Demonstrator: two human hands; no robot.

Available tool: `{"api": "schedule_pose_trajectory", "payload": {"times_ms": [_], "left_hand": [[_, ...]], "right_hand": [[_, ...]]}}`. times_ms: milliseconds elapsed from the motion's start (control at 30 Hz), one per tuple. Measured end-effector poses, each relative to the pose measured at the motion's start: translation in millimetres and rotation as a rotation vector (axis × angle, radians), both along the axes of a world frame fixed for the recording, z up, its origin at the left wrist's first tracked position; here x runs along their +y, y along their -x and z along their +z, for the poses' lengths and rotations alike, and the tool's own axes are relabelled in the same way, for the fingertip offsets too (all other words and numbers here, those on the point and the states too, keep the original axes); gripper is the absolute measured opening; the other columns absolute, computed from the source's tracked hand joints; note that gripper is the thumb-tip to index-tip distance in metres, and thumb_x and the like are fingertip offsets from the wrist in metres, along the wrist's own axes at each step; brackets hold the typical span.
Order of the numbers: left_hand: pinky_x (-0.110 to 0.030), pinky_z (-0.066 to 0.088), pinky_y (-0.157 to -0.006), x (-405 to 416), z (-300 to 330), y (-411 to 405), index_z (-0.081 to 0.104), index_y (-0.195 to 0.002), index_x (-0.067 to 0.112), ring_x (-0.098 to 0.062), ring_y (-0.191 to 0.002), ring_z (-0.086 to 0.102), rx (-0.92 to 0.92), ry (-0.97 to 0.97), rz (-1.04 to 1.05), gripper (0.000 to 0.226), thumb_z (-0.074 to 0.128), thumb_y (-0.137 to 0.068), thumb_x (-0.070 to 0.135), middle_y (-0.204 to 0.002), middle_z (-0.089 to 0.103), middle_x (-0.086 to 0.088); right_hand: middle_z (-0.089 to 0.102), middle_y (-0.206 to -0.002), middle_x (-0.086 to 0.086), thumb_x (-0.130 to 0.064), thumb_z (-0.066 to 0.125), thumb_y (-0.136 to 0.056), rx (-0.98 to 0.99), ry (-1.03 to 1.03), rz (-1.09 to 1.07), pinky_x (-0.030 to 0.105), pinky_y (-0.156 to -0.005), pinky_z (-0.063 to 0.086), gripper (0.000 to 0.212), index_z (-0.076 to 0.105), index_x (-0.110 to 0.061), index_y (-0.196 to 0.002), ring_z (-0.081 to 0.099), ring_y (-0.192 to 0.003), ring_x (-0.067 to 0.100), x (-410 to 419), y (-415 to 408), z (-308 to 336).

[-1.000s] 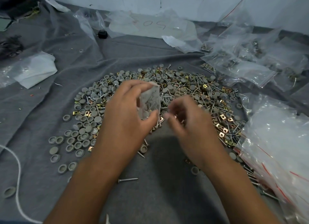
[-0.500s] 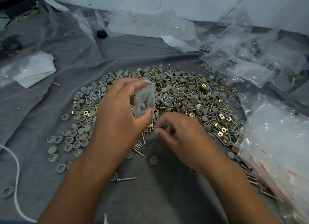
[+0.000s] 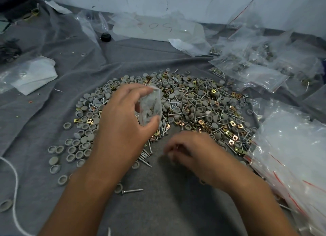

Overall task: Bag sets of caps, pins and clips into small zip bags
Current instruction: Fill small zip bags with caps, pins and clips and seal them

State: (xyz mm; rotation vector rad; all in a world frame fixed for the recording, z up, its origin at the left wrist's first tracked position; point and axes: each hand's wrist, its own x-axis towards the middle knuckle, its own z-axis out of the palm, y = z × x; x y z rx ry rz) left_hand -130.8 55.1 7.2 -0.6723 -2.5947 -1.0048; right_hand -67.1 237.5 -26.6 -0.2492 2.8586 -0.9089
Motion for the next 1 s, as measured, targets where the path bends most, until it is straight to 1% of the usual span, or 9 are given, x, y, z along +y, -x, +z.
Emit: {"api": "schedule_pose_trajectory", "payload": {"times_ms": [67,133,233,500,600,667,733,833,1000], "left_hand": [[0.006,0.027,-0.085,1.6,-1.2,-0.5,0.063,-0.126,0.016,0.008,-0.086,0.048,-0.005,0.005,-0.013,0.054,0.082,-0.076,0.020,-0.116,0.051,0.014],[0.005,0.027,-0.088,3.9,-3.2,-1.5,0.062,-0.127,0.017,0.003,-0.085,0.048,-0.019,0.021,-0.029,0.056,0.083,-0.075,0.021,-0.118,0.050,0.015],[0.004,0.026,-0.091,7.7,-4.3,-2.6,0.061,-0.128,0.020,0.002,-0.093,0.045,-0.022,0.043,-0.058,0.056,0.081,-0.076,0.027,-0.119,0.050,0.017],[-0.001,0.039,-0.082,-3.9,3.7,2.4,0.059,-0.129,0.023,0.002,-0.093,0.050,0.063,-0.149,0.088,0.054,0.078,-0.078,0.027,-0.121,0.051,0.015],[-0.009,0.041,-0.075,-21.5,8.8,10.0,0.057,-0.132,0.020,-0.005,-0.093,0.052,0.184,-0.316,0.240,0.054,0.079,-0.083,0.024,-0.124,0.056,0.001],[-0.011,0.041,-0.077,-31.4,10.8,12.7,0.054,-0.135,0.018,-0.009,-0.095,0.051,0.249,-0.345,0.296,0.053,0.076,-0.087,0.026,-0.128,0.055,-0.007],[-0.012,0.041,-0.083,-33.8,9.9,13.1,0.054,-0.135,0.018,-0.011,-0.100,0.052,0.269,-0.222,0.284,0.052,0.075,-0.088,0.025,-0.130,0.053,-0.005],[-0.007,0.034,-0.086,-25.2,0.9,12.1,0.057,-0.133,0.021,-0.004,-0.095,0.046,0.108,0.044,0.154,0.055,0.078,-0.081,0.019,-0.124,0.050,0.010],[0.003,0.032,-0.081,-21.0,-5.4,15.5,0.061,-0.130,0.022,-0.003,-0.088,0.044,-0.018,0.107,0.102,0.056,0.080,-0.077,0.019,-0.116,0.047,0.018]], "right_hand": [[0.066,-0.102,-0.020,-0.021,0.066,-0.095,0.273,0.233,-0.177,0.014,-0.083,0.051,0.016,0.070,-0.030,-0.108,0.063,-0.097,-0.003,2.5,1.9,9.0],[0.069,-0.102,-0.011,-0.016,0.067,-0.096,0.630,0.378,-0.275,0.016,-0.078,0.053,0.012,0.069,-0.020,-0.107,0.067,-0.093,0.005,-0.8,5.7,19.9],[0.070,-0.100,0.000,-0.009,0.071,-0.094,0.853,0.315,-0.240,0.017,-0.077,0.050,0.007,0.071,-0.008,-0.101,0.065,-0.091,0.007,-15.4,13.7,22.0],[0.061,-0.081,-0.016,-0.025,0.071,-0.094,0.569,0.451,-0.393,0.011,-0.065,0.043,0.012,0.060,-0.027,-0.092,0.060,-0.075,0.004,-20.0,18.8,11.4],[0.065,-0.086,-0.019,-0.027,0.063,-0.098,0.382,0.306,-0.312,0.014,-0.067,0.049,0.004,0.064,-0.028,-0.101,0.062,-0.080,-0.003,-24.3,22.6,-1.6],[0.065,-0.103,-0.018,-0.033,0.055,-0.100,0.288,0.124,-0.224,0.028,-0.083,0.053,0.016,0.066,-0.034,-0.112,0.058,-0.097,0.000,-28.5,26.4,-9.2],[0.057,-0.119,-0.012,-0.031,0.054,-0.101,0.249,-0.047,-0.124,0.036,-0.094,0.049,0.025,0.064,-0.035,-0.124,0.048,-0.114,0.009,-33.1,31.3,-13.9],[0.046,-0.127,-0.010,-0.035,0.060,-0.099,0.195,-0.186,-0.065,0.036,-0.098,0.046,0.038,0.055,-0.037,-0.137,0.039,-0.119,0.012,-37.5,35.1,-17.5],[0.045,-0.126,-0.011,-0.043,0.064,-0.095,0.214,-0.232,-0.052,0.031,-0.092,0.043,0.034,0.058,-0.039,-0.127,0.039,-0.117,0.011,-39.0,32.2,-15.3]]}}
